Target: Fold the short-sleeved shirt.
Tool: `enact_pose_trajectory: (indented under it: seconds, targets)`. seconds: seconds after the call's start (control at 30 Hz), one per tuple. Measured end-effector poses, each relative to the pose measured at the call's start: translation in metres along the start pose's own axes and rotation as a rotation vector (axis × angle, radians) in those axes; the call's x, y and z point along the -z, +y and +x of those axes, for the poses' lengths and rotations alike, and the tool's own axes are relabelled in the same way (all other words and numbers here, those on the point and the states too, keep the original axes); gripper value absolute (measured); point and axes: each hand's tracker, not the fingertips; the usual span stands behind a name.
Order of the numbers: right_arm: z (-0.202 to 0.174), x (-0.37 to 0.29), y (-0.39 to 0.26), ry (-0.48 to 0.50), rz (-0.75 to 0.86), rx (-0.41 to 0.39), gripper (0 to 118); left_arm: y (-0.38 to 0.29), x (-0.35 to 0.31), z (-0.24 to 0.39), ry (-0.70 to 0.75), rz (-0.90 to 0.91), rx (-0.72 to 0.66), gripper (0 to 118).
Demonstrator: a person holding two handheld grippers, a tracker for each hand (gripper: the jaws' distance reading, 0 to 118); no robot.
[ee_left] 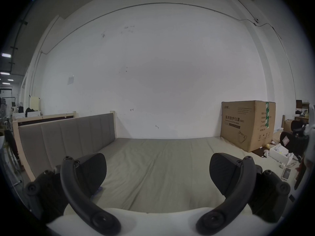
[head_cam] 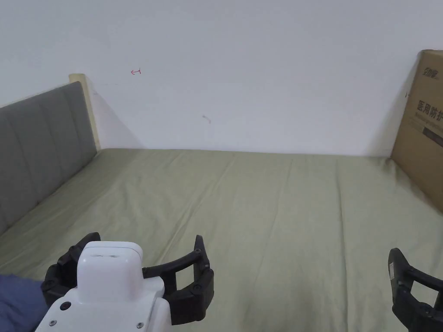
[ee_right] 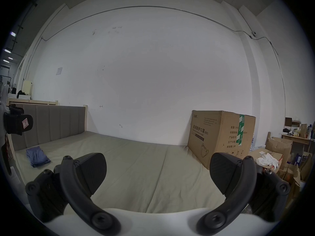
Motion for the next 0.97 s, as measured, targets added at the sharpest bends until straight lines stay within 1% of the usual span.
enact_pose_trajectory:
  seconds: [0.07, 0.13, 0.23, 0.3, 0.43, 0.77, 0.97]
  targets:
    - [-0.001, 0.000, -0.001, 0.001, -0.007, -0.002, 118, 0.001, 0.000, 0.003, 0.004, -0.009, -0.007, 118]
    - [-0.001, -0.001, -0.002, 0.004, -0.012, -0.002, 118, 0.003, 0.001, 0.010, 0.044, -0.036, -0.016, 118]
    - [-0.001, -0.001, -0.004, 0.007, -0.020, -0.008, 118, 0.006, 0.003, 0.019, 0.066, -0.062, 0.003, 118]
    - [-0.002, -0.001, -0.004, 0.010, -0.026, -0.012, 118, 0.007, 0.000, 0.025, 0.038, -0.060, 0.017, 118]
    - [-0.002, -0.001, -0.005, 0.013, -0.035, -0.014, 118, 0.009, -0.004, 0.033, -0.018, -0.064, 0.000, 118]
    - [-0.002, 0.001, -0.009, 0.019, -0.058, -0.023, 118, 0.008, -0.004, 0.045, -0.087, -0.128, -0.010, 118]
    - [-0.003, 0.001, -0.011, 0.021, -0.067, -0.027, 118, 0.007, -0.001, 0.044, -0.055, -0.131, -0.022, 118]
